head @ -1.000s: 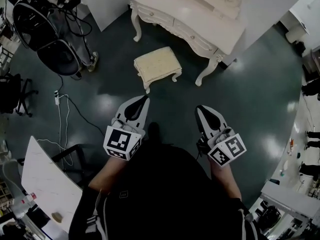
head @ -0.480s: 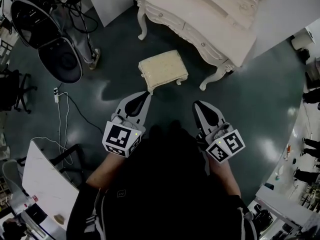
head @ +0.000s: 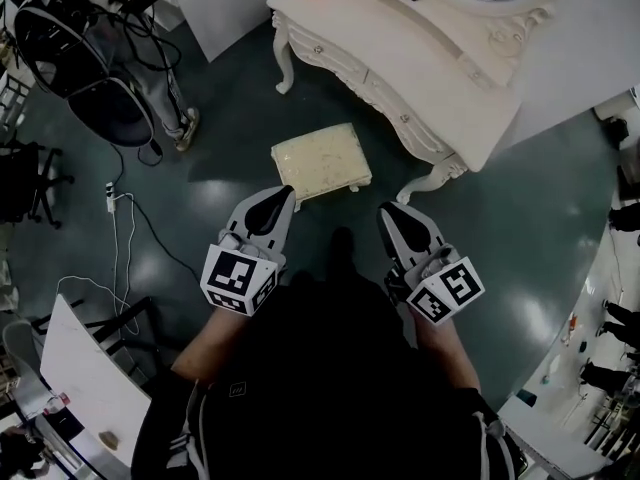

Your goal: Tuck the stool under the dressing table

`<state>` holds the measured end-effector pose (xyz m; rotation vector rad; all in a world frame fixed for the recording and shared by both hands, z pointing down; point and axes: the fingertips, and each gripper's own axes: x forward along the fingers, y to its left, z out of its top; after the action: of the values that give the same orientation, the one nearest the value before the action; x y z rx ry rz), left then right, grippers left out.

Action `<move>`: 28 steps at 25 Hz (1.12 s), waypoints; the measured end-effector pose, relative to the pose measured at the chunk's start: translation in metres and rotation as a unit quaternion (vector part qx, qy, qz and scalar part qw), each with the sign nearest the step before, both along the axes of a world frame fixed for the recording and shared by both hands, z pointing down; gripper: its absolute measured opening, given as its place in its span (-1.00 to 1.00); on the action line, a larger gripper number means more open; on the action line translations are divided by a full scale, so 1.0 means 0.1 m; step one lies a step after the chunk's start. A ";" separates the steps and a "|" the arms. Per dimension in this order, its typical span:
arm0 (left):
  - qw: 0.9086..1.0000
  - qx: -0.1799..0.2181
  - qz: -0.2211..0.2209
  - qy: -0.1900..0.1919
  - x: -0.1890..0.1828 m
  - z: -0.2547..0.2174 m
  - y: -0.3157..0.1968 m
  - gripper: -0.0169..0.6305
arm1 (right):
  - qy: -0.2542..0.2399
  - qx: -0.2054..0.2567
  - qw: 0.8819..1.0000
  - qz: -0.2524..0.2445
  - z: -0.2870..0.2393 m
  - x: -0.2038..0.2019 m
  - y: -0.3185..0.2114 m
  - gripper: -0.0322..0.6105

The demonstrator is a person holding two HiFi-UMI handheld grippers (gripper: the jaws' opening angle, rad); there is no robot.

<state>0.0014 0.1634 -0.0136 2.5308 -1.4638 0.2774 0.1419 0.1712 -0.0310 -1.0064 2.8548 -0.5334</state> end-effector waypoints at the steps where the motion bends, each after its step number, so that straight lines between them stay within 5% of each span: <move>1: 1.000 0.000 -0.004 0.002 0.04 -0.02 -0.10 -0.93 | 0.007 0.001 1.000 -0.011 0.02 0.01 -0.11 -0.83; 14: 0.997 -0.031 -0.066 0.009 0.34 0.20 -1.03 -0.93 | 0.016 -0.053 0.991 -0.121 0.44 0.08 -1.21 -0.83; 21: 0.992 -0.066 -0.110 0.015 0.04 0.56 -1.28 -0.93 | 0.023 -0.104 0.984 -0.146 0.75 -0.22 -1.55 -0.83; 28: 0.991 -0.094 -0.088 0.030 -0.27 1.09 -1.44 -0.93 | 0.059 -0.144 0.976 -0.153 1.26 -0.57 -1.81 -0.83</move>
<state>-0.0255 0.0197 0.0954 2.2282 -1.5456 0.2923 0.0848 -0.0093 0.0948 -0.6453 3.1240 -0.9657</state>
